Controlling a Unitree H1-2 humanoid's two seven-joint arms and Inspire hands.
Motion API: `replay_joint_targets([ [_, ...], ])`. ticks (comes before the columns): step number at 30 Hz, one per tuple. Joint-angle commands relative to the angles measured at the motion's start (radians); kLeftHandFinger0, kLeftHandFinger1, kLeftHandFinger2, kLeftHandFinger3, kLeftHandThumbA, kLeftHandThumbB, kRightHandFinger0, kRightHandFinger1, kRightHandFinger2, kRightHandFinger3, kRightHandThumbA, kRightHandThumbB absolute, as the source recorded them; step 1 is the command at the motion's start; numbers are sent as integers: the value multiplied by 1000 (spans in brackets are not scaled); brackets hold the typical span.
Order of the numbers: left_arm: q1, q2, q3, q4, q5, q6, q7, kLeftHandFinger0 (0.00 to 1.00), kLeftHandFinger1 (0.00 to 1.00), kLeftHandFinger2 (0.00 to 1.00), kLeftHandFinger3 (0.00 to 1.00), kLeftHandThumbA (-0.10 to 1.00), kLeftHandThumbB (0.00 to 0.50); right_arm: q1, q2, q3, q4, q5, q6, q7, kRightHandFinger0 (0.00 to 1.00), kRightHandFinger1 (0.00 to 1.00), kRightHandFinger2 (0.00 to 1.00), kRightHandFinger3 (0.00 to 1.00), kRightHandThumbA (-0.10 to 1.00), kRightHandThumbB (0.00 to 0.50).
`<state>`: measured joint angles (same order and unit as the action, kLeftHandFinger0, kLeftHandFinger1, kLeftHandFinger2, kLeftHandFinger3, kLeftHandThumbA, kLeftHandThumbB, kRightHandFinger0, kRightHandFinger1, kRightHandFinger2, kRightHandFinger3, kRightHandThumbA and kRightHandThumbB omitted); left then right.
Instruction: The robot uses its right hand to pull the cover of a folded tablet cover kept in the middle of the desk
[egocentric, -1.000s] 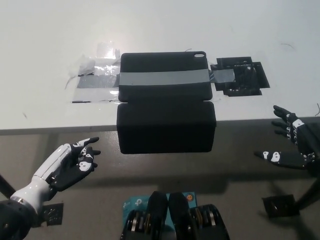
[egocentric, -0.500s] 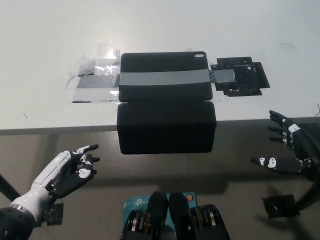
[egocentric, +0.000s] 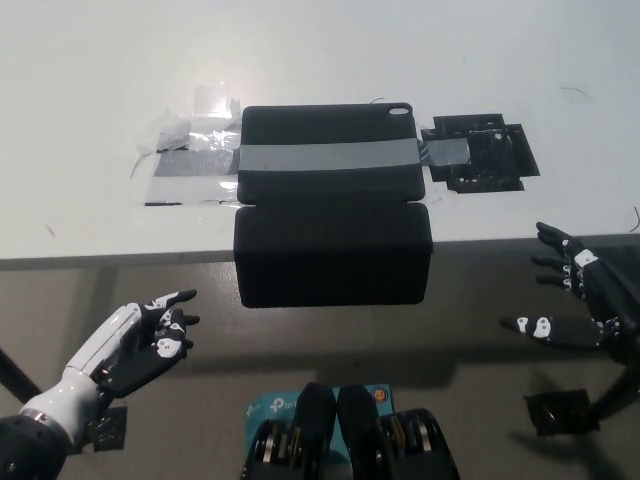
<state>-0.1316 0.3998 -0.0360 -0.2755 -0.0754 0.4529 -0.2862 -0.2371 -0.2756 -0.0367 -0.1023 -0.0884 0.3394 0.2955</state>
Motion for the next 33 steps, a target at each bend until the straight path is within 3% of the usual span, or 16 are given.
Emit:
replay_joint_targets([
  [1, -20, 14, 10, -25, -1, 9, -4, 731, 833, 956, 1000, 1000, 131, -21, -25, 5, -29, -10, -42, -23, 795, 891, 1000, 1000, 993, 99],
  [7, -22, 14, 12, -29, -1, 11, -3, 727, 831, 952, 1000, 1000, 104, -27, -30, 12, -28, -13, -48, -22, 782, 890, 1000, 1000, 1000, 108],
  [12, -25, 15, 10, -34, 1, 14, -4, 731, 833, 948, 1000, 1000, 103, -28, -36, 18, -32, -10, -56, -17, 762, 881, 1000, 1000, 1000, 63],
  [29, -39, 14, 5, -30, -1, 17, -1, 754, 854, 971, 1000, 1000, 59, -50, -46, 29, -2, -20, -83, -16, 660, 819, 957, 1000, 1000, 58],
  [30, -40, 12, 7, -29, -4, 17, -1, 751, 852, 970, 1000, 1000, 61, -50, -46, 28, -9, -16, -69, -14, 665, 830, 970, 1000, 978, 5],
  [33, -40, 15, 4, -31, 0, 17, -2, 752, 853, 971, 1000, 1000, 58, -50, -46, 29, -13, -15, -56, -13, 687, 841, 980, 1000, 891, 0],
])
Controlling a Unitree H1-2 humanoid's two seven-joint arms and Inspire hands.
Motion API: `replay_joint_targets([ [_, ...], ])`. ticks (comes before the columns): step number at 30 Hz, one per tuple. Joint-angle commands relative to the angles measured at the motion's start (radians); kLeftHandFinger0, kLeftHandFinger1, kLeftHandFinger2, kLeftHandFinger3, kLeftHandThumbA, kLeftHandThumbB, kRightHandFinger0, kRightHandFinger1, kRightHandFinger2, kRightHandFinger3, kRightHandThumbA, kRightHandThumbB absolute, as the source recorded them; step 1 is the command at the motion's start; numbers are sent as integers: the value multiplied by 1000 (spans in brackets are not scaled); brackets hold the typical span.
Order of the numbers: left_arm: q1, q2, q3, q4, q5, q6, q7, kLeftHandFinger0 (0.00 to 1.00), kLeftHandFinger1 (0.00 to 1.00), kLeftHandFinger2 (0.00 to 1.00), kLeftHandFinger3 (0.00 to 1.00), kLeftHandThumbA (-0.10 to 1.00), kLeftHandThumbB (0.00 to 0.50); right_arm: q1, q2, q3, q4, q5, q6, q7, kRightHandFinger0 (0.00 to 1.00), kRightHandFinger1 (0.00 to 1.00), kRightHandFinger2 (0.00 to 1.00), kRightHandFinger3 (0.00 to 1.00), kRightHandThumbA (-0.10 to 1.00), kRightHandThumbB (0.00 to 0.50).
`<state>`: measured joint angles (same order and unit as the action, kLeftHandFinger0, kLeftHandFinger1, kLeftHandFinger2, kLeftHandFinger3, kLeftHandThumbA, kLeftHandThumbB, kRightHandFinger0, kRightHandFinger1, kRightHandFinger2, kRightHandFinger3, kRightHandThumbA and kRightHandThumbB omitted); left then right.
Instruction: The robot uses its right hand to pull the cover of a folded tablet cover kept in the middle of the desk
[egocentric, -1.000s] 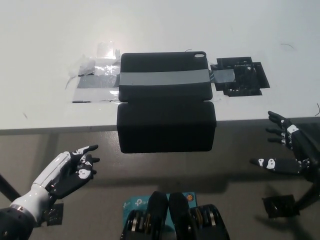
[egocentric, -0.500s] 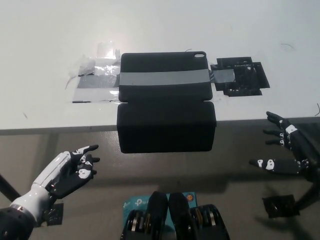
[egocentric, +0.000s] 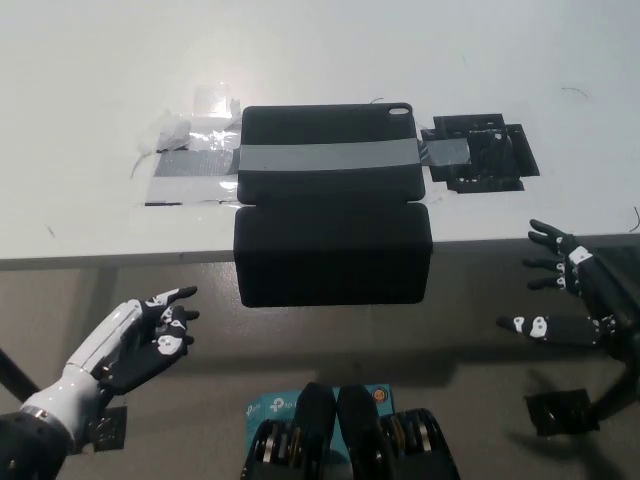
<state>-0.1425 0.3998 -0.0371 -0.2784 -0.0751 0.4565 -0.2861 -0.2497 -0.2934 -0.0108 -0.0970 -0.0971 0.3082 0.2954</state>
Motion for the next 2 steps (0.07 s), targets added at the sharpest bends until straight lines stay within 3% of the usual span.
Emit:
replay_joint_targets([
  [1, -29, 13, 6, -27, -3, 14, -1, 752, 852, 971, 1000, 1000, 60, -37, -29, 3, -19, -7, -22, -13, 687, 836, 971, 1000, 880, 0],
  [2, -29, 13, 6, -27, -3, 14, -1, 752, 852, 971, 1000, 1000, 60, -37, -29, 3, -19, -7, -22, -13, 687, 836, 971, 1000, 880, 0],
])
